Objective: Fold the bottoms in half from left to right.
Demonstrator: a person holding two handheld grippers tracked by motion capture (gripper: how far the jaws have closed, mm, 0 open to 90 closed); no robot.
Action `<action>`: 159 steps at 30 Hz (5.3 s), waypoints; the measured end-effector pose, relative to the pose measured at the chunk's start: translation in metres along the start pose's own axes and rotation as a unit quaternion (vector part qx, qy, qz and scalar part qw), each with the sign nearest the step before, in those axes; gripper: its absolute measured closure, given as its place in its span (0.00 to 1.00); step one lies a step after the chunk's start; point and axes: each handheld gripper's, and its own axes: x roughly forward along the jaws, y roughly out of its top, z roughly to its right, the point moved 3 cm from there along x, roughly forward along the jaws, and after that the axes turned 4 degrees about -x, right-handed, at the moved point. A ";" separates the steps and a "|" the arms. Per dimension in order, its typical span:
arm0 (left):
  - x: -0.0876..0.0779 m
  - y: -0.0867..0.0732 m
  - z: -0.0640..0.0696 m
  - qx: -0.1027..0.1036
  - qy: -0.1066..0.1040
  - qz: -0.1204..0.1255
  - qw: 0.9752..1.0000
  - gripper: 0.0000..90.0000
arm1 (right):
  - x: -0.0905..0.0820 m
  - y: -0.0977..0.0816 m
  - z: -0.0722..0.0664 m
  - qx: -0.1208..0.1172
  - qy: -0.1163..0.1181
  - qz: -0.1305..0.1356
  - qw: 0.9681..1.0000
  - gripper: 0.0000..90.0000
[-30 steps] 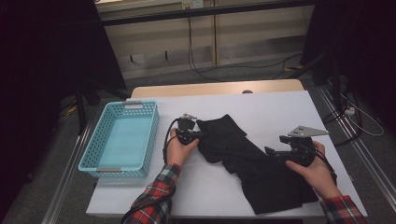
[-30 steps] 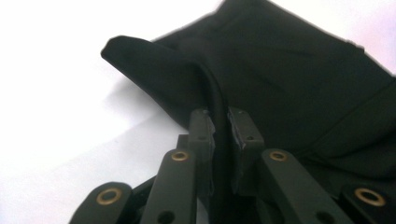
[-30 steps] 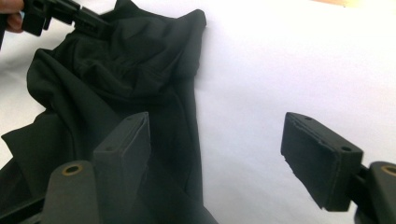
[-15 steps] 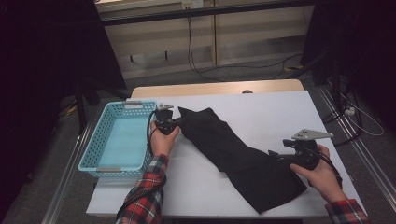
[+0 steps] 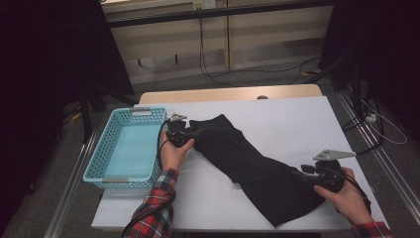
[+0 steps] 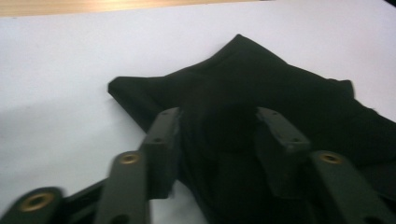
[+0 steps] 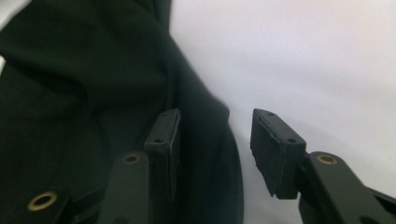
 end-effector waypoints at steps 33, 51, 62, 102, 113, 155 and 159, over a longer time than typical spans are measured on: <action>-0.007 -0.006 0.020 0.045 -0.028 -0.026 0.998 0.22 | -0.005 0.016 -0.018 -0.035 0.011 0.026 0.999 0.56; -0.008 -0.007 0.018 0.044 -0.024 -0.026 0.998 0.20 | 0.036 0.011 -0.110 -0.151 0.112 -0.007 0.982 0.64; -0.008 -0.007 0.018 0.042 -0.027 -0.026 0.998 0.20 | 0.037 0.012 -0.112 -0.200 0.071 -0.007 0.977 0.97; -0.019 -0.013 0.015 0.049 -0.023 -0.035 0.998 0.19 | 0.099 0.082 -0.017 -0.071 0.028 -0.031 0.997 0.61; -0.024 -0.014 0.014 0.051 -0.020 -0.033 0.998 0.19 | 0.097 0.100 -0.007 -0.067 0.042 -0.017 0.997 1.00; -0.024 -0.017 0.019 0.055 -0.027 -0.033 0.998 0.19 | 0.048 0.057 0.052 0.020 -0.039 0.014 0.999 0.92; -0.023 -0.015 0.021 0.058 -0.031 -0.031 0.997 0.19 | 0.039 0.050 0.051 0.019 -0.047 0.012 0.999 0.76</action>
